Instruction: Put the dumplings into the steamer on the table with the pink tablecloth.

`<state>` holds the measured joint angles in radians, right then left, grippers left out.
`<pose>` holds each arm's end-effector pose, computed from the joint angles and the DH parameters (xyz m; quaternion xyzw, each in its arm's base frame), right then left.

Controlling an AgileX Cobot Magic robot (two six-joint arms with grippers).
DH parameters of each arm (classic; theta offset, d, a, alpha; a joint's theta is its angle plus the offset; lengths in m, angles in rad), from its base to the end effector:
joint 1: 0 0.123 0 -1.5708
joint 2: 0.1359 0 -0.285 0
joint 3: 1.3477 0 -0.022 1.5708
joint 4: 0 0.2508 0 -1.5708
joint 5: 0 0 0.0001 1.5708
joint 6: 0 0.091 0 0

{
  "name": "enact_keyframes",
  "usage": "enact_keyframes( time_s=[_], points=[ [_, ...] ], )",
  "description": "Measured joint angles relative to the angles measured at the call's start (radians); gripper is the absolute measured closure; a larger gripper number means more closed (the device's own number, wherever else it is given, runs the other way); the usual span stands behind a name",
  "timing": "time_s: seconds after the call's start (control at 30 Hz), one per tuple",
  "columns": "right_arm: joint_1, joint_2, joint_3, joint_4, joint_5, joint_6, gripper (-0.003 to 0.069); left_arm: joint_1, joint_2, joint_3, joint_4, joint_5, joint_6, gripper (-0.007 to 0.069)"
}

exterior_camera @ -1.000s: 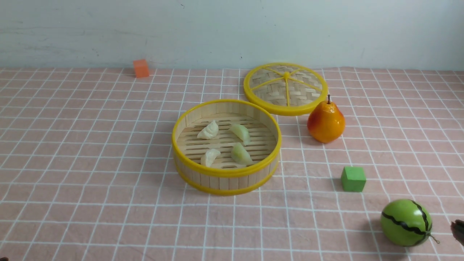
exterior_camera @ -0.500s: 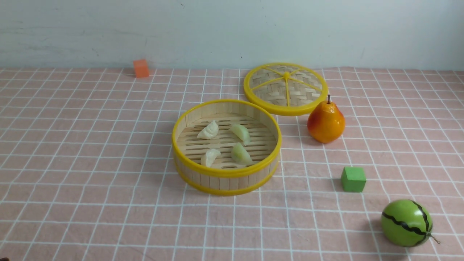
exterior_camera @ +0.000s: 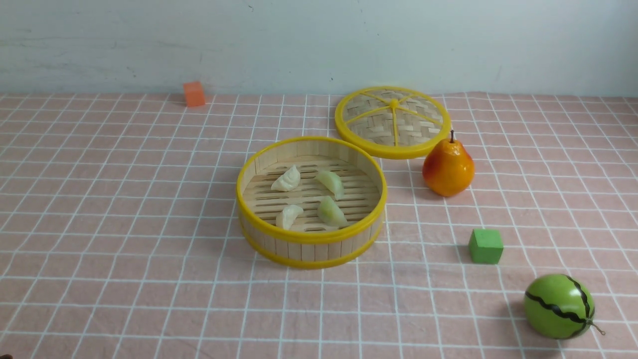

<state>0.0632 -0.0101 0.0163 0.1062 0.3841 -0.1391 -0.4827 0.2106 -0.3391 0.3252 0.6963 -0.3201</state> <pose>0.0519 0.0069 0.1739 -0.0535 0.8033 0.0227 0.5927 0.0549 -0.0077 0.2558 0.1207 0.8368 -0.0589 0.5308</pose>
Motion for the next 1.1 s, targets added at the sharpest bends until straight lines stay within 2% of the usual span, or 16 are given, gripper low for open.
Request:
enact_keyframes(
  time_s=[0.33, 0.47, 0.57, 0.6, 0.63, 0.67, 0.73, 0.8, 0.97, 1.1],
  points=[
    [0.000, 0.000, 0.000, 0.000, 0.000, 0.000, 0.0648, 0.004, -0.026, 0.029, 0.001, -0.017, 0.004, 0.0515],
    [-0.001, 0.000, 0.000, 0.001, 0.001, 0.000, 0.0645, 0.098, -0.128, 0.085, -0.007, -0.032, 0.023, 0.0515],
    [-0.001, 0.000, 0.000, 0.001, 0.001, 0.000, 0.0643, 0.229, -0.208, 0.160, -0.096, -0.193, 0.050, 0.0522],
    [-0.001, 0.000, 0.000, 0.001, 0.001, 0.000, 0.0642, 0.288, -0.219, 0.211, -0.136, -0.289, 0.082, 0.0549],
    [-0.001, 0.000, 0.000, 0.001, 0.001, 0.000, 0.0642, 0.296, -0.220, 0.219, -0.148, -0.305, 0.095, 0.0554],
    [-0.001, 0.000, 0.000, 0.001, 0.001, 0.000, 0.0641, 0.347, -0.221, 0.278, -0.182, -0.428, 0.137, 0.0603],
    [-0.001, 0.000, -0.001, 0.001, 0.002, 0.000, 0.0637, 0.408, -0.221, 0.345, -0.241, -0.556, 0.186, 0.0638],
    [-0.001, 0.000, -0.001, 0.001, 0.003, 0.000, 0.0636, 0.430, -0.221, 0.360, -0.268, -0.552, 0.201, 0.0638],
    [-0.001, 0.000, -0.001, 0.001, 0.003, 0.000, 0.0628, 0.438, -0.221, 0.364, -0.301, -0.338, 0.211, 0.0638],
    [-0.001, 0.000, -0.001, 0.001, 0.003, 0.000, 0.0627, 0.438, -0.221, 0.368, -0.325, -0.279, 0.216, 0.0638]
  ],
)
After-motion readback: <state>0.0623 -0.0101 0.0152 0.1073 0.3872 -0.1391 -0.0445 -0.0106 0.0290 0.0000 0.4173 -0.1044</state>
